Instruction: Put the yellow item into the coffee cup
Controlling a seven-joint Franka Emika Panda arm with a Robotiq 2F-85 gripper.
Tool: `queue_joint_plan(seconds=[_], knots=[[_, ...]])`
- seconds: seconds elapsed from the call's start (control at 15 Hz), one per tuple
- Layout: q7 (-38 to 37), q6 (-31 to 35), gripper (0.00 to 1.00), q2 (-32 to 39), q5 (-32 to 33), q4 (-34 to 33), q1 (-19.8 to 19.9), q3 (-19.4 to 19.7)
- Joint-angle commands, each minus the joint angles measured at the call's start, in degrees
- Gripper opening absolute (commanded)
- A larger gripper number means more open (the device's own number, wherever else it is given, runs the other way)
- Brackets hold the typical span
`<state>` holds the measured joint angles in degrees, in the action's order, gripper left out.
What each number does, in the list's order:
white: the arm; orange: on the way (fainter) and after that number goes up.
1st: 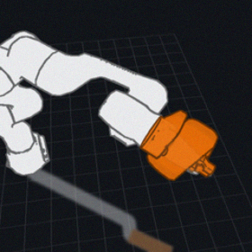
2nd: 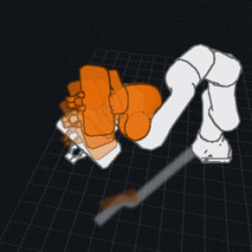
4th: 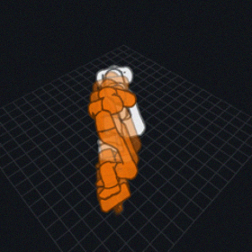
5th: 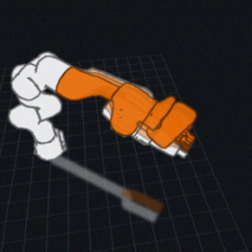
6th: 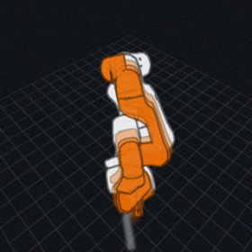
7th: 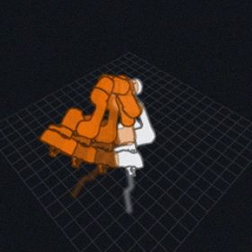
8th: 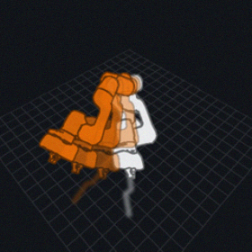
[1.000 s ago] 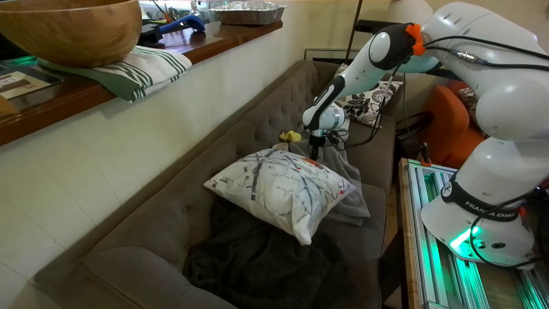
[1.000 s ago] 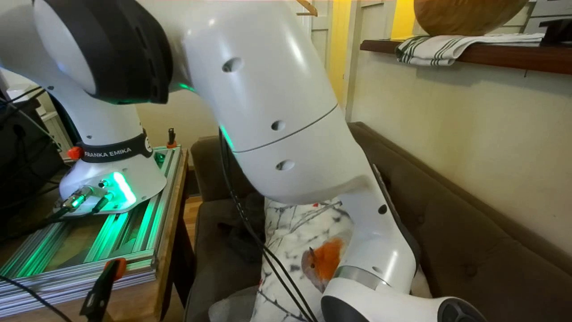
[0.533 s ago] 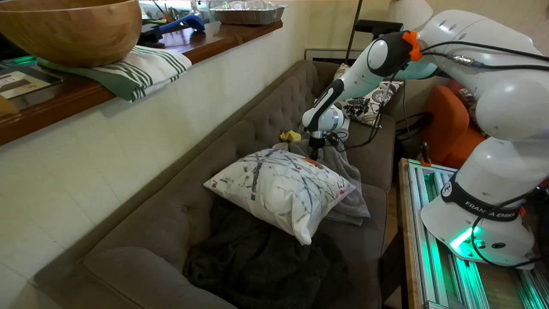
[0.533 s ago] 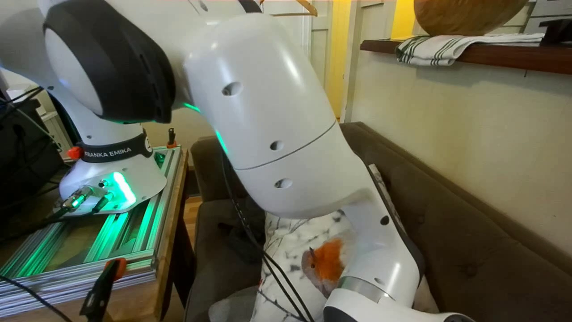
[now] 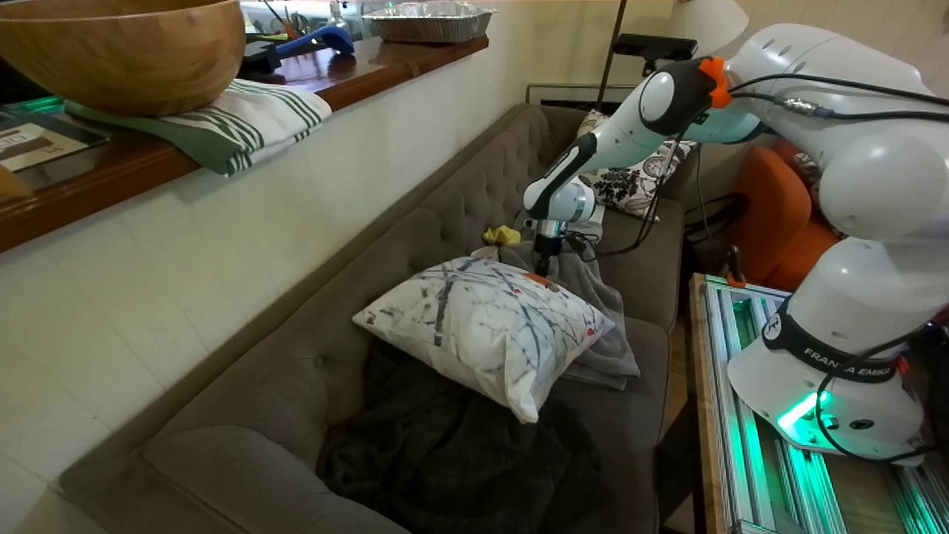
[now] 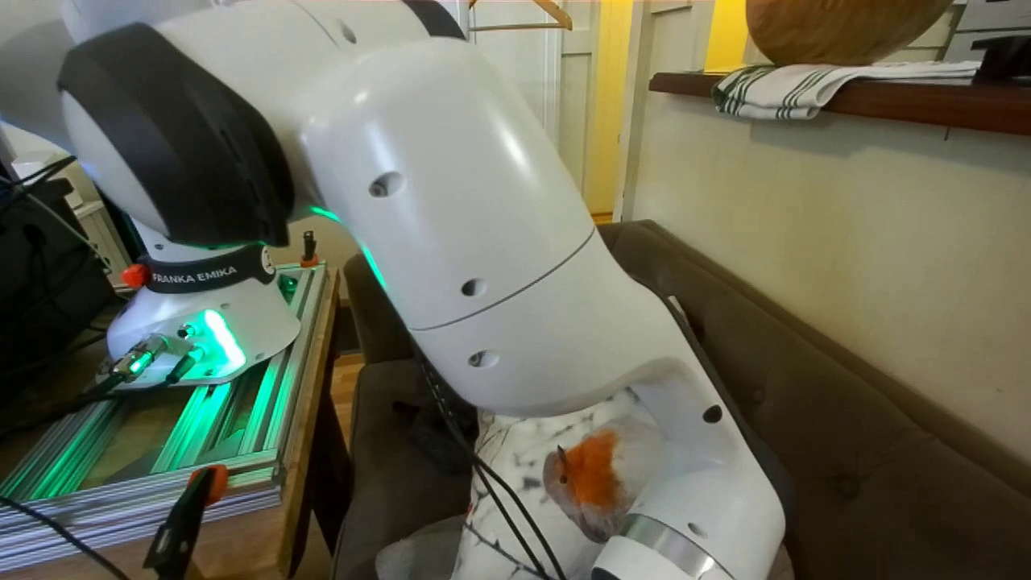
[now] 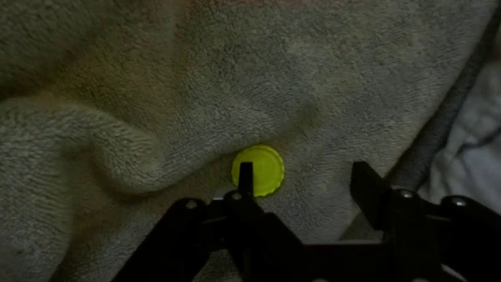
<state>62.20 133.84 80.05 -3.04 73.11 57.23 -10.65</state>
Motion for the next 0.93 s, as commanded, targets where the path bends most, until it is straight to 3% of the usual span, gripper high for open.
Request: queue_joint_plan(seconds=[0.0,0.47,0.53,0.67,0.87], knots=[[5.2,-6.6,0.67,1.6,-4.5,-4.4,3.3,-1.5],[5.6,-10.1,0.66,2.7,-5.6,-7.7,3.1,1.0],[4.1,-8.4,0.69,2.5,-4.0,-7.0,3.4,0.2],[3.5,-6.2,0.63,2.4,-3.8,-6.6,2.6,0.4],[3.3,-2.0,0.66,2.3,-3.7,-6.1,1.6,0.6]])
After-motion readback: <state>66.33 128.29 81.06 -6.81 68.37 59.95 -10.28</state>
